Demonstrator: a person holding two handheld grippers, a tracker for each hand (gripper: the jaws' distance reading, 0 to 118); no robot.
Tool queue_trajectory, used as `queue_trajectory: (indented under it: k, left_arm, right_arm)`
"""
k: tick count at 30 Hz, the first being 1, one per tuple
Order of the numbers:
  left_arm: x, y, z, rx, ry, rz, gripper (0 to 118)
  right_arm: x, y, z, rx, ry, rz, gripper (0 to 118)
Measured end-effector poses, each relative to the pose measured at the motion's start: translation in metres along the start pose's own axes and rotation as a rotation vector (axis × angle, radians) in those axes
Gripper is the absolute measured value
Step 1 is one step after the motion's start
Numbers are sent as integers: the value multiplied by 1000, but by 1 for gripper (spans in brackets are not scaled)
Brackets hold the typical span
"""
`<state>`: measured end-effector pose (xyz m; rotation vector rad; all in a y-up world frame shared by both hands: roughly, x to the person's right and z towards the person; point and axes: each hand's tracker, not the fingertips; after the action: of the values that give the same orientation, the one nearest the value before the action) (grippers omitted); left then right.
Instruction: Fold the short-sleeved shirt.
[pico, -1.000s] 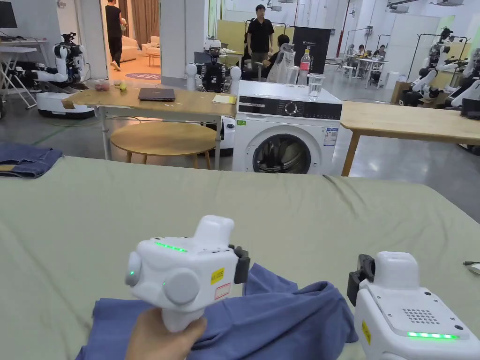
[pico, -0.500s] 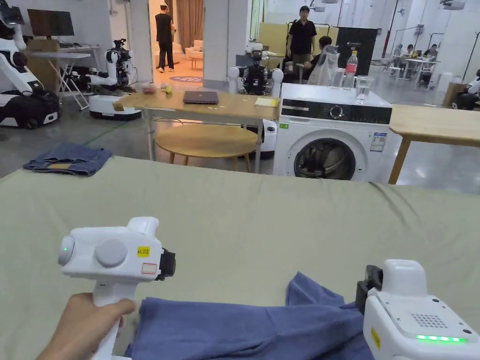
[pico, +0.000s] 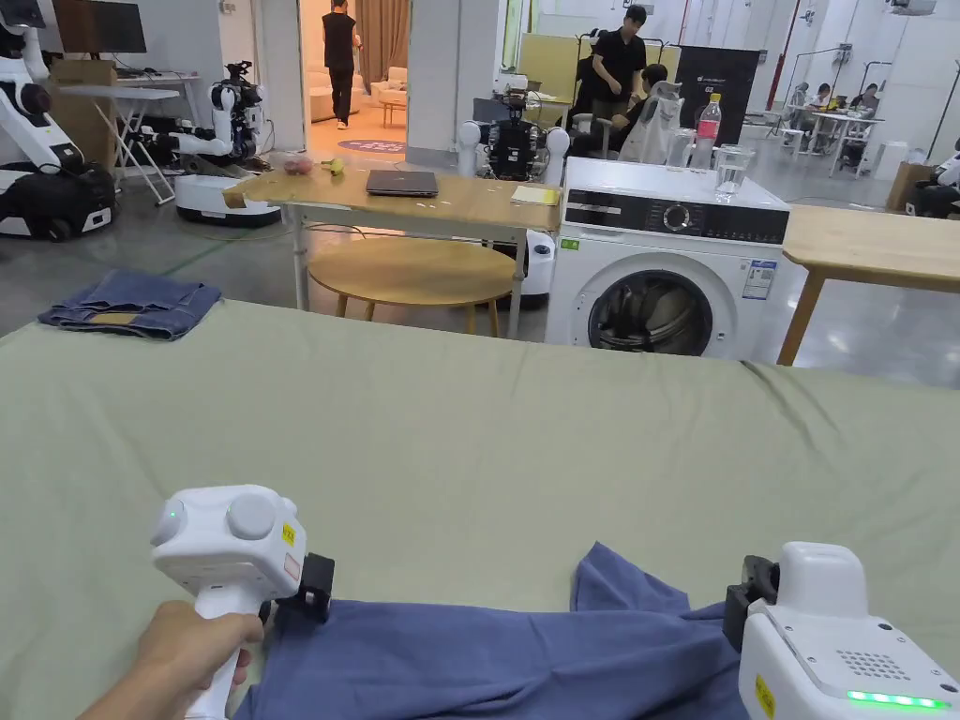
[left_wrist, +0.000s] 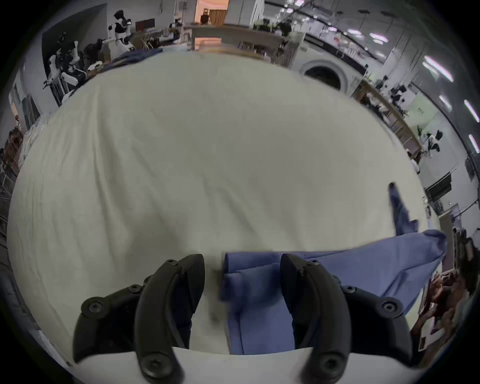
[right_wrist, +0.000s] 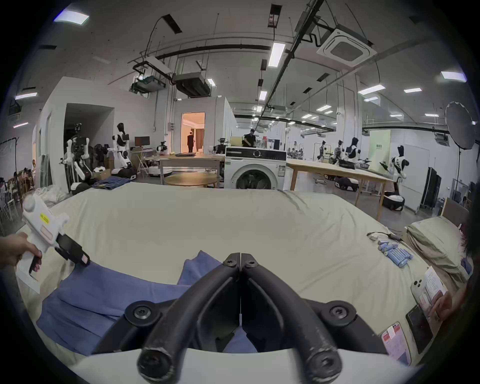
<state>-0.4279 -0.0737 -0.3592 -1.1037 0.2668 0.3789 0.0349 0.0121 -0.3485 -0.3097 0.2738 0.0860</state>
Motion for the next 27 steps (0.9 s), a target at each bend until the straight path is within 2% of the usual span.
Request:
queue_trajectory:
  k: [2,3,6,8,11,14,16,18,24,27]
  left_arm:
    - [7,-11,0,65,39,-65,21]
    - [14,-14,2,101,65,-91,2]
    - [31,-22,10,110,71,-208,2]
    - [34,-25,17,112,52,-205,2]
    - [29,-32,36,191,-54,-174,2]
    - [28,-45,60,271,-21,-223,2]
    - [20,-49,72,272,-31,-214,2]
    - [14,-52,78,279,-30,-205,2]
    - [6,-64,88,290,-4,-194,2]
    - [4,-69,90,282,-1,-187,2]
  right_arm:
    - [5,-2,2,-6,-4,-9,0]
    - [9,-3,3,-6,-7,-15,0]
    - [21,-5,3,-11,-26,-23,0]
    - [31,-5,1,-28,-38,-26,0]
    - [50,-3,-1,-67,-60,-51,0]
    - [72,0,-8,-116,-69,-77,1]
    - [85,1,-18,-170,-81,-81,27]
    - [96,0,-29,-239,-70,-85,64]
    - [117,-16,-77,-442,-94,-111,64]
    - [125,-28,-102,-561,-42,-184,64]
